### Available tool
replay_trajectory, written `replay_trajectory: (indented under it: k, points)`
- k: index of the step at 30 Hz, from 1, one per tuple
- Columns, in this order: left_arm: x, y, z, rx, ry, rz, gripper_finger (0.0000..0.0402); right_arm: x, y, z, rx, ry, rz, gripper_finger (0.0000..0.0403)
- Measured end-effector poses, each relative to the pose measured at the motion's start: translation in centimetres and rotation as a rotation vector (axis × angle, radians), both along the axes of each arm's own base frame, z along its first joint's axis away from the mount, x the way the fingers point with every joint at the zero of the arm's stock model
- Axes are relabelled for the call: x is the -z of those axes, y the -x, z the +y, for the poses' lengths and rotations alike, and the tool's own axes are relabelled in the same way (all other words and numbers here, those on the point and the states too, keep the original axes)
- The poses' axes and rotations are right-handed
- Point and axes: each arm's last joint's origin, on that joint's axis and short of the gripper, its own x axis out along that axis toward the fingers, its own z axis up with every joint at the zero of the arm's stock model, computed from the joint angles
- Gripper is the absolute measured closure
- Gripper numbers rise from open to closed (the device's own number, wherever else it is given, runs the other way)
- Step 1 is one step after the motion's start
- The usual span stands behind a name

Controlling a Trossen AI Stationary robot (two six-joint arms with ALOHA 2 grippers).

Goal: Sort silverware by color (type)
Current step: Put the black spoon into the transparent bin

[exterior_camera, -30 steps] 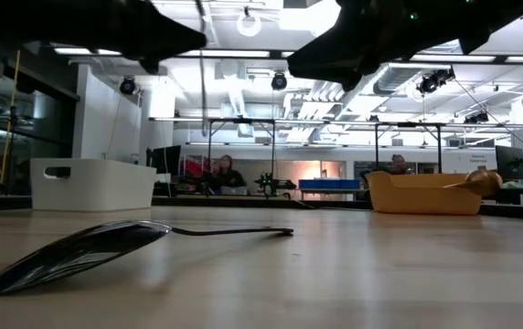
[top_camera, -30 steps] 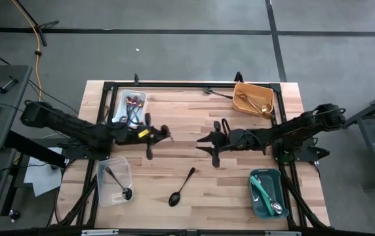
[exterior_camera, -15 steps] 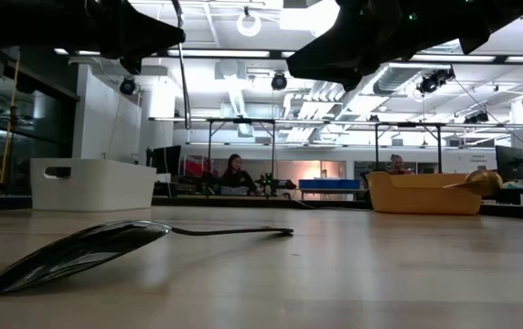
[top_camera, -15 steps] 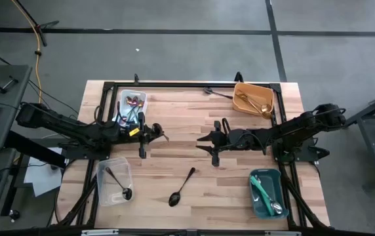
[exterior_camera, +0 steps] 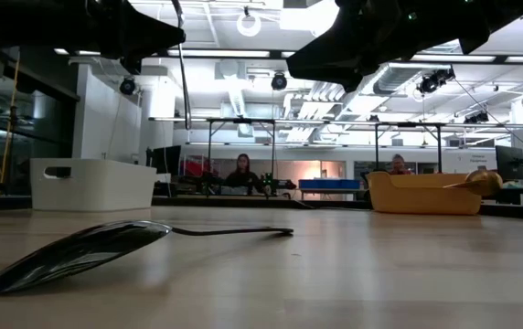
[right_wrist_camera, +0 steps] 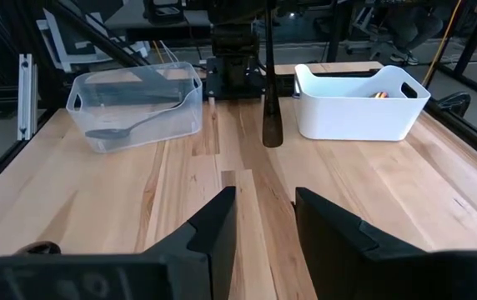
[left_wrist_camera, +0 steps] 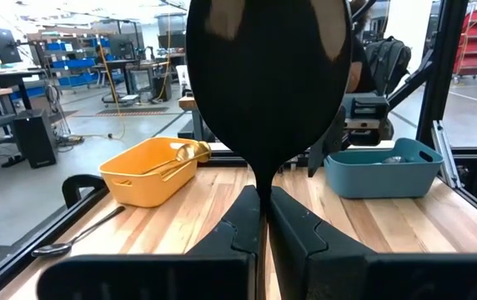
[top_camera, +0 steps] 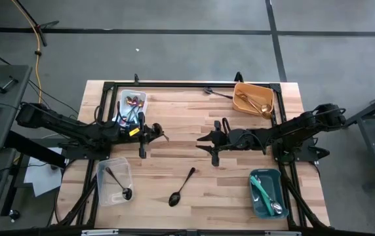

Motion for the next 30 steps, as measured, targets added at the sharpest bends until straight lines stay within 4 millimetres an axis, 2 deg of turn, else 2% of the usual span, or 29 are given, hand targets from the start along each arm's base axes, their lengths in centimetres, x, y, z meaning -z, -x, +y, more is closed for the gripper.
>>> replay_trajectory:
  k: [14,19,24,30]
  points:
    - [-0.1,0.0,-0.1,0.019,0.01,-0.002,0.0397,0.0,0.0,0.0,0.0,0.002,0.002,0.0284]
    - [-1.3,-0.3,-1.9,0.128,-0.044,0.025,0.0397,0.1,0.0,0.0,0.0,0.002,0.007,0.0284]
    - [-3.0,-0.6,-4.1,0.193,-0.114,0.262,0.0397,0.2,0.0,0.0,0.005,-0.015,0.018,0.0284]
    - [-5.6,1.0,-8.1,0.329,-0.119,0.647,0.0397,0.2,0.0,0.0,0.006,-0.02,0.02,0.0284]
